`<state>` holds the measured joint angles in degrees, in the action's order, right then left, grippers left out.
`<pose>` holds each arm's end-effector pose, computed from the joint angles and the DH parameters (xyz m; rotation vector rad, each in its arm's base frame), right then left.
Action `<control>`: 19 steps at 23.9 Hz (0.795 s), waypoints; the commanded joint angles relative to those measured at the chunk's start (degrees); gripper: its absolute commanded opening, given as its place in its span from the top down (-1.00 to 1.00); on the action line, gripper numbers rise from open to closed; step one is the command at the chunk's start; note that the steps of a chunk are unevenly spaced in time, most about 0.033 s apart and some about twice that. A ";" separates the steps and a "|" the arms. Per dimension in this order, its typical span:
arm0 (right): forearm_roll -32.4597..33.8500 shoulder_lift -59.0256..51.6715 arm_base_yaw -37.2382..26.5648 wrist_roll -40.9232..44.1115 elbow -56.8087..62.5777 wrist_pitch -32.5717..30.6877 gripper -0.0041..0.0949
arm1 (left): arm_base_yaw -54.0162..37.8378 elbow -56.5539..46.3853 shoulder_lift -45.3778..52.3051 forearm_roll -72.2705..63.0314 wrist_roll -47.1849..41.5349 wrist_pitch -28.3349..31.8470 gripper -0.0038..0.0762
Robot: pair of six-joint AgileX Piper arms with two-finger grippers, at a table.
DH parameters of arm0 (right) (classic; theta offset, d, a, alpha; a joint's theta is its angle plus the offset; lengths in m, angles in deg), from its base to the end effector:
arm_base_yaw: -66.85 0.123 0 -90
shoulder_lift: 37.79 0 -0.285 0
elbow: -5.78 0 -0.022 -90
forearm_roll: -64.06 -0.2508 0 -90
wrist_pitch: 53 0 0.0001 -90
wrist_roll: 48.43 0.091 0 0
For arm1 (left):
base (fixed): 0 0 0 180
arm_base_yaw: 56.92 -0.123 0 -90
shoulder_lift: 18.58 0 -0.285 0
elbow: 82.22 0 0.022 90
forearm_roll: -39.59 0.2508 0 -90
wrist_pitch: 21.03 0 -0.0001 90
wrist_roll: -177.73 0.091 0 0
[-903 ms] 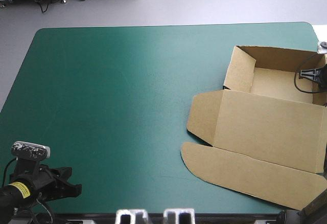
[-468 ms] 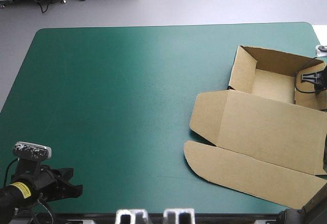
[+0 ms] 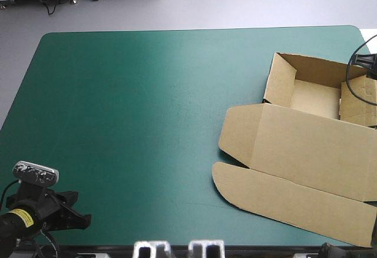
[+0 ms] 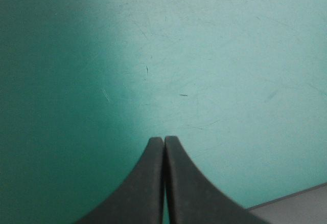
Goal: Fold the box
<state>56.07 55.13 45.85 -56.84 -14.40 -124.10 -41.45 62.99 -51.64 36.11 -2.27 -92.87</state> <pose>0.2852 -0.0966 0.4303 0.2763 2.4807 -0.0295 0.0409 -0.0168 0.3241 0.3319 2.4230 -0.1992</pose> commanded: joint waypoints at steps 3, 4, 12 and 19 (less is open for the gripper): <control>-14.34 -16.00 -0.17 -5.86 11.38 -0.34 0.95 | 0.15 1.44 -0.21 -0.09 1.27 4.53 0.93; -15.85 -19.08 -0.17 -7.08 14.78 0.47 0.94 | 0.15 1.44 0.10 -0.09 1.42 5.86 0.93; -16.68 -44.70 -0.06 -13.15 44.91 12.29 0.94 | 0.15 -4.25 8.75 0.01 1.42 7.34 0.93; -0.07 -62.56 3.23 -2.62 64.55 17.60 0.94 | 0.15 -7.64 16.70 0.01 2.06 6.00 0.93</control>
<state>50.62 -5.05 48.71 -64.32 48.98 -111.13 -41.45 54.13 -34.12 36.37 -0.07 -90.33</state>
